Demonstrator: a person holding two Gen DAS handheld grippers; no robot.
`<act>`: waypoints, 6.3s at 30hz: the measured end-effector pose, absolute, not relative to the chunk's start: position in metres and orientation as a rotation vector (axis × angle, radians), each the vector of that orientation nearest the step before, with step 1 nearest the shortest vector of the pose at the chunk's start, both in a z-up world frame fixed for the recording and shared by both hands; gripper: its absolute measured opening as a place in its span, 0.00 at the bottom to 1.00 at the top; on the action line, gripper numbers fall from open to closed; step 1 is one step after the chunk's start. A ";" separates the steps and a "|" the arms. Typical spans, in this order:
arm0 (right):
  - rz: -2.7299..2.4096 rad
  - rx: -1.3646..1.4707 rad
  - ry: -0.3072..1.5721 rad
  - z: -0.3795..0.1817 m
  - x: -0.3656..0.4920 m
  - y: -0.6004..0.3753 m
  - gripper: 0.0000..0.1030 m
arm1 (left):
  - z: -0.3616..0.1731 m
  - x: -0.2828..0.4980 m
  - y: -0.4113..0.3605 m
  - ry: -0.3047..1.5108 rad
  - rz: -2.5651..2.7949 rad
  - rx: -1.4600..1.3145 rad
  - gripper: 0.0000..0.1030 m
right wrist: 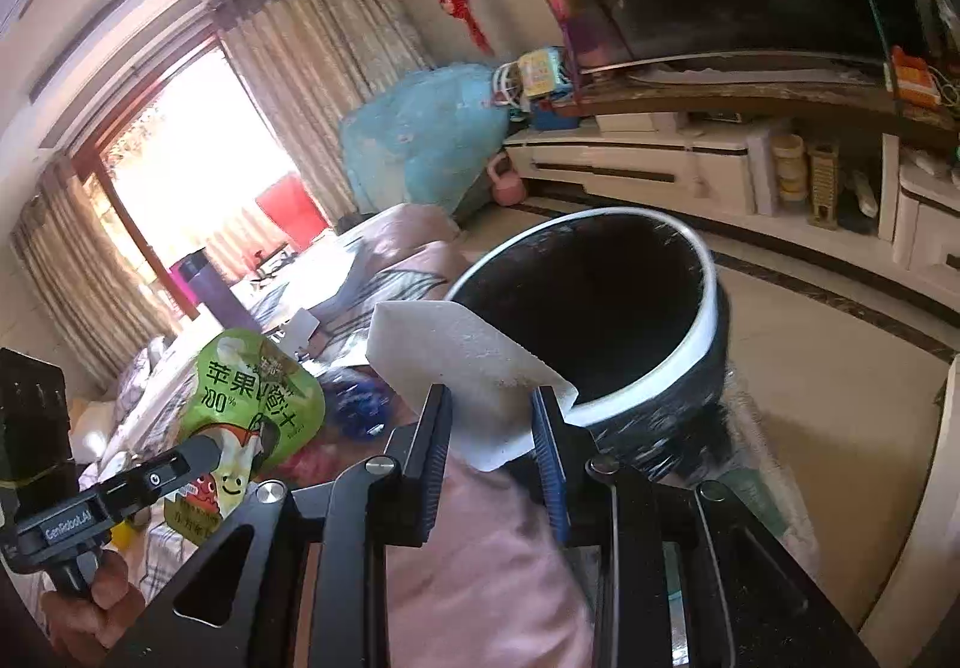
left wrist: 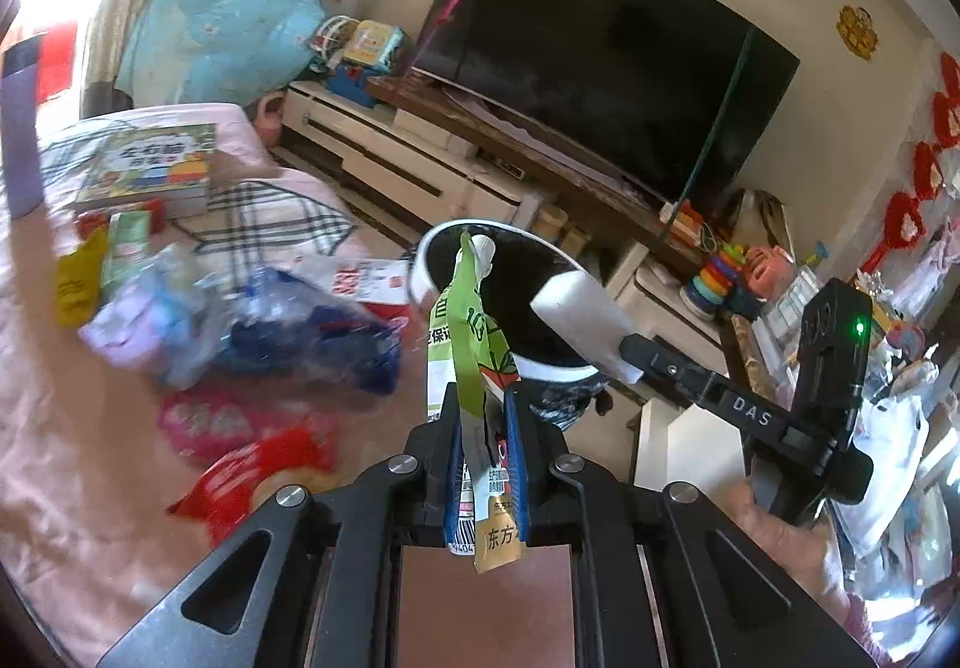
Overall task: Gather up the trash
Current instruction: 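Carry pouch and foam block over the bin and open both tools, then move both open tools from the bin back to the bed, then grasp red snack wrapper with left tool while right tool grasps blue plastic bag, then carry wrapper and plastic bag over the bin and open both tools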
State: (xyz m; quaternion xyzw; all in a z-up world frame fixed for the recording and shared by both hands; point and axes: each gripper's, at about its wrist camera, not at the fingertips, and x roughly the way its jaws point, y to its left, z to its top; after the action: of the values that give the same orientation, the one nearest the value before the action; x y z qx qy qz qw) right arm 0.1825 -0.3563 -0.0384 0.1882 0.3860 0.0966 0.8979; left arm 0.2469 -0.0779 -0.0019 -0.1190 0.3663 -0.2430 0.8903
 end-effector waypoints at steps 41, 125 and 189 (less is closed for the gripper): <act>0.133 0.332 0.810 -0.043 0.233 -0.384 0.84 | -0.022 0.314 -0.116 0.810 -0.463 -0.261 0.63; 0.331 0.322 0.862 -0.045 0.189 -0.303 0.15 | -0.027 0.235 -0.005 0.845 -0.448 -0.390 0.22; 0.175 0.345 0.937 -0.061 0.260 -0.402 0.34 | -0.037 0.377 -0.152 0.888 -0.427 -0.245 0.48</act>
State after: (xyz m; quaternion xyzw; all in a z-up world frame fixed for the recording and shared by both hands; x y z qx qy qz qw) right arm 0.2603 -0.4017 -0.0613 0.1651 0.4487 0.0840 0.8743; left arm 0.3774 -0.1519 -0.0370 -0.1172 0.4251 -0.2042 0.8740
